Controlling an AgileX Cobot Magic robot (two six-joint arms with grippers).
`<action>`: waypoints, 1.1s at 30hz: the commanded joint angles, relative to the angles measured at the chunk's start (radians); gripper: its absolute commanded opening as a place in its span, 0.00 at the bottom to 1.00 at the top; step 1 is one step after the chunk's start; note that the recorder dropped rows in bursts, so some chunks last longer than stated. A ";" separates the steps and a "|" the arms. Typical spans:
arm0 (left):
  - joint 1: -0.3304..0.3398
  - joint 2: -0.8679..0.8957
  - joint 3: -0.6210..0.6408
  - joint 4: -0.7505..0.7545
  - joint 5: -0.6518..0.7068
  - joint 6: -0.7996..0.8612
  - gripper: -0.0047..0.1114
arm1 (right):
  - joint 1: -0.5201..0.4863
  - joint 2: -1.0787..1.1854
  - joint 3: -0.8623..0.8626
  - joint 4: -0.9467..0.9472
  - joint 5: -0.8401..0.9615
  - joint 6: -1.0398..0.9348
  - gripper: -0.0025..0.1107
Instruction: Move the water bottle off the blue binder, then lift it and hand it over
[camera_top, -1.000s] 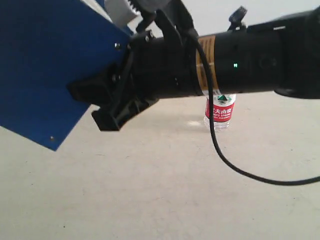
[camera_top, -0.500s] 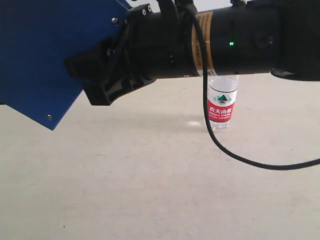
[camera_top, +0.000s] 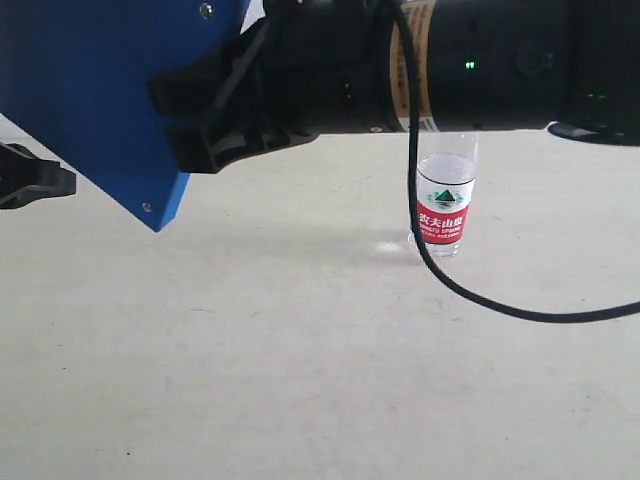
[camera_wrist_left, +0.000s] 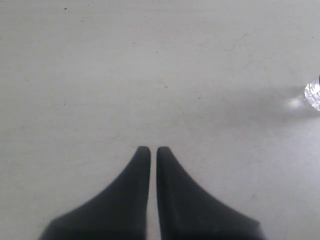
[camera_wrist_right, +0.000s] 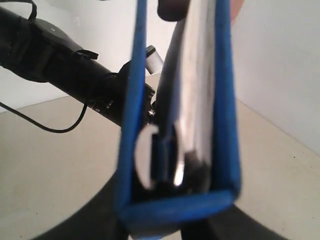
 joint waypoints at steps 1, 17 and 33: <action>0.001 -0.007 0.004 -0.011 0.010 -0.005 0.08 | 0.001 -0.011 -0.002 -0.019 0.053 0.009 0.22; 0.003 -0.595 0.207 -0.167 -0.360 0.028 0.08 | 0.001 -0.684 0.185 -0.149 0.454 0.232 0.02; 0.003 -1.422 0.564 -0.191 -0.467 0.092 0.08 | 0.001 -1.091 0.892 -0.110 0.844 0.476 0.02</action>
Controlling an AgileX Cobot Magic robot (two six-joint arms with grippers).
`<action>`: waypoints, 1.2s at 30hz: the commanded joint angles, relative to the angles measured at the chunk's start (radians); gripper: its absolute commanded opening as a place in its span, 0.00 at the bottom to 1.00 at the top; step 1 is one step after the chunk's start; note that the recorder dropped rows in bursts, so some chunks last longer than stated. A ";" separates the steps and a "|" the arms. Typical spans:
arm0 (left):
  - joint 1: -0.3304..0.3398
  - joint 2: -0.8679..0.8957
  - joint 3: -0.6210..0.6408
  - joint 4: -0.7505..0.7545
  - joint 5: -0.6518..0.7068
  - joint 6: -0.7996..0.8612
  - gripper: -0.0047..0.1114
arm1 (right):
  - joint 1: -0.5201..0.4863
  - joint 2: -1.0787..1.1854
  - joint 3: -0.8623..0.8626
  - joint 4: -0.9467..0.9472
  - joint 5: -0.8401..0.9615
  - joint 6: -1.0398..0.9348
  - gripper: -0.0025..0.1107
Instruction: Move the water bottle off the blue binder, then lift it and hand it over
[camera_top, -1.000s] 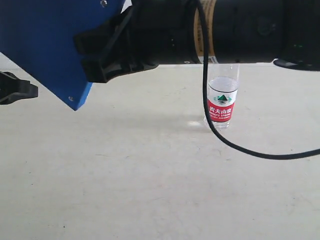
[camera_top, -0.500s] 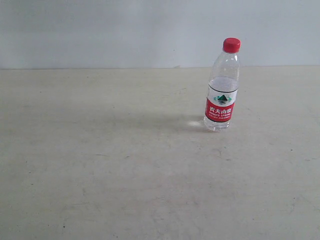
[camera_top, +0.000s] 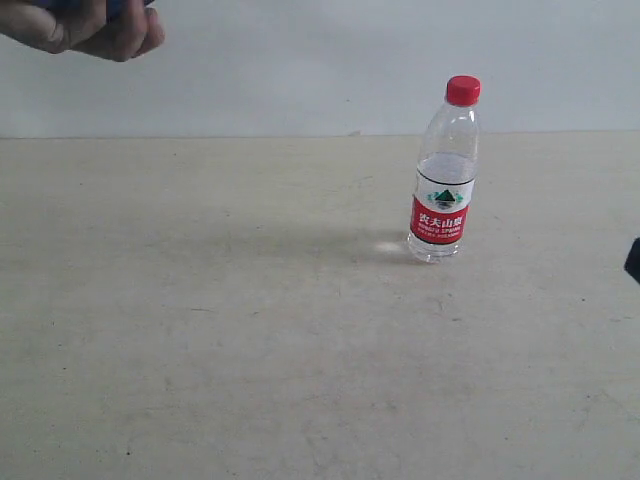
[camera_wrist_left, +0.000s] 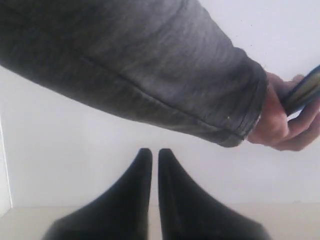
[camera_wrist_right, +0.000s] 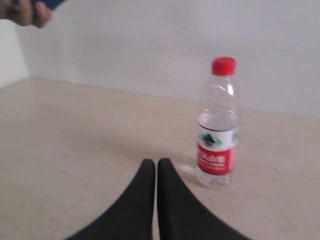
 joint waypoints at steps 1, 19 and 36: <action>0.001 -0.038 0.025 -0.012 -0.012 0.006 0.08 | -0.001 0.004 0.052 -0.010 0.222 0.239 0.02; 0.001 -0.038 0.025 -0.012 -0.012 0.006 0.08 | -0.001 0.004 0.103 0.324 0.355 0.496 0.02; 0.001 -0.048 0.026 -0.012 -0.008 0.006 0.08 | -0.537 -0.354 0.100 0.326 -0.585 -0.147 0.02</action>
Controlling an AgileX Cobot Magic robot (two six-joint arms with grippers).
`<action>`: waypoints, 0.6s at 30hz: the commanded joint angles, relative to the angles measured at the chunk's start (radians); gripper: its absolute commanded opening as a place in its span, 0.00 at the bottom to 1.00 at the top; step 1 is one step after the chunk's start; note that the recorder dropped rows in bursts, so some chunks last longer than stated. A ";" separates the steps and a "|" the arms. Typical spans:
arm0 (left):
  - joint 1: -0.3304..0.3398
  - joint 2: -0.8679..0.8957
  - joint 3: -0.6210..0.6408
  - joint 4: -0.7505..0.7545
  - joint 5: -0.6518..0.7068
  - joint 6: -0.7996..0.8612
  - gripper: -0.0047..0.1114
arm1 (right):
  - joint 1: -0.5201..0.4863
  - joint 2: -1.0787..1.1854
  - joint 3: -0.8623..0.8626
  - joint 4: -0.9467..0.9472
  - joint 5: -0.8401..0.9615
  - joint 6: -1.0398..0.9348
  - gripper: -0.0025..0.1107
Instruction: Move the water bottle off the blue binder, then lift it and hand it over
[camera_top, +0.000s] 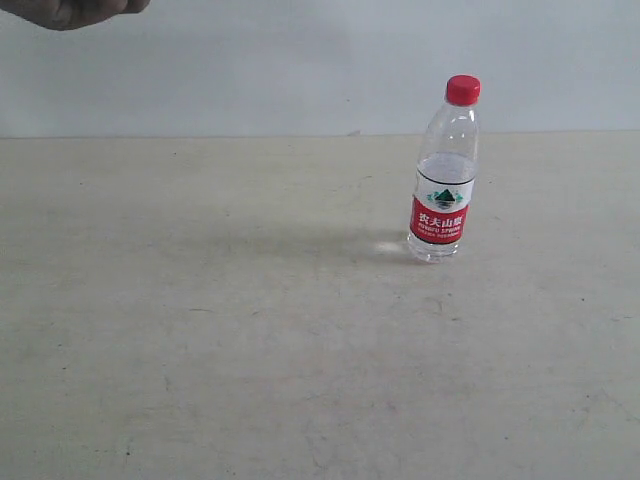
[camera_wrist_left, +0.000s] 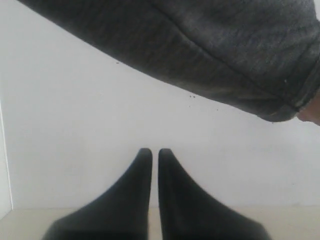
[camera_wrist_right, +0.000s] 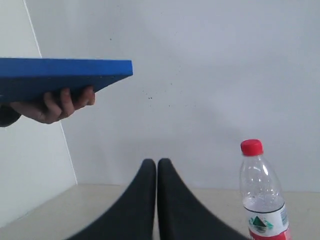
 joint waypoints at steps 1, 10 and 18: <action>0.001 -0.012 0.005 -0.007 -0.002 0.006 0.08 | -0.047 -0.007 0.000 0.005 -0.026 0.002 0.02; 0.001 -0.012 0.005 -0.007 -0.002 0.006 0.08 | -0.047 -0.007 0.000 1.043 0.024 -1.104 0.02; 0.001 -0.012 0.005 -0.007 -0.002 0.006 0.08 | -0.047 -0.007 0.082 1.135 0.339 -1.337 0.02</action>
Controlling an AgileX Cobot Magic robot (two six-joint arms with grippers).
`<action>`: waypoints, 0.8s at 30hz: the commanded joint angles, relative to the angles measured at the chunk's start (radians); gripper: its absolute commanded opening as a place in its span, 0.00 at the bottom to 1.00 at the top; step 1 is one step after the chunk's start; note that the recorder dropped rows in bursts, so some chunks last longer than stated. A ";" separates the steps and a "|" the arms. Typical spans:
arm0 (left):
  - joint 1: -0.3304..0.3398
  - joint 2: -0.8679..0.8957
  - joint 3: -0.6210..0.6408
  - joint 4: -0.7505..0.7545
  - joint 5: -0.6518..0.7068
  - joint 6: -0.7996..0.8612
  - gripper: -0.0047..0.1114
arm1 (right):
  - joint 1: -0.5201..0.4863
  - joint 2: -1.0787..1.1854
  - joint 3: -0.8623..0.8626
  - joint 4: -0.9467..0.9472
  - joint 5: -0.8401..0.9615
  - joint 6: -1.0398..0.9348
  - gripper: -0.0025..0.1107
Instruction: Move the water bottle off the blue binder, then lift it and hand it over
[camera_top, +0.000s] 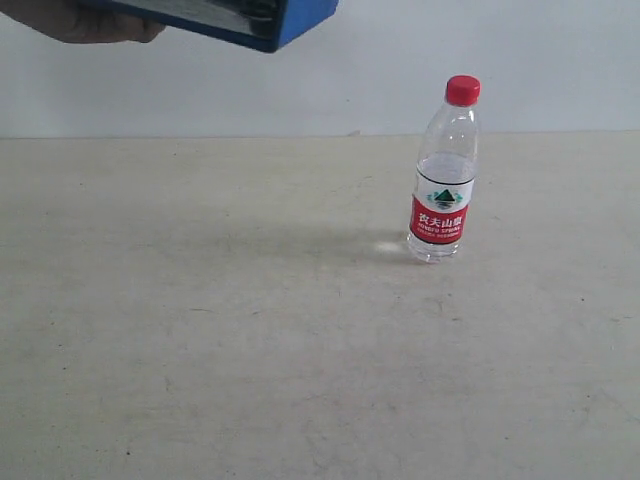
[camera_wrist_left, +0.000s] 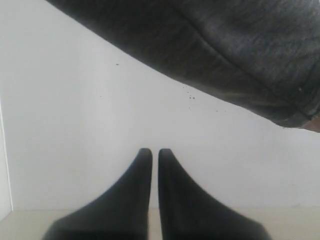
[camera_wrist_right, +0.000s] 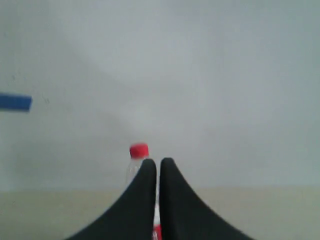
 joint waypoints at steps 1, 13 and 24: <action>0.001 -0.002 0.003 -0.007 -0.002 0.006 0.08 | -0.011 -0.004 0.052 0.038 0.221 -0.070 0.02; 0.001 -0.002 0.003 -0.007 -0.002 0.006 0.08 | -0.028 -0.004 0.052 0.117 0.270 -0.087 0.02; 0.001 -0.002 0.003 -0.007 -0.002 0.006 0.08 | -0.028 -0.004 0.052 0.011 0.245 -0.126 0.02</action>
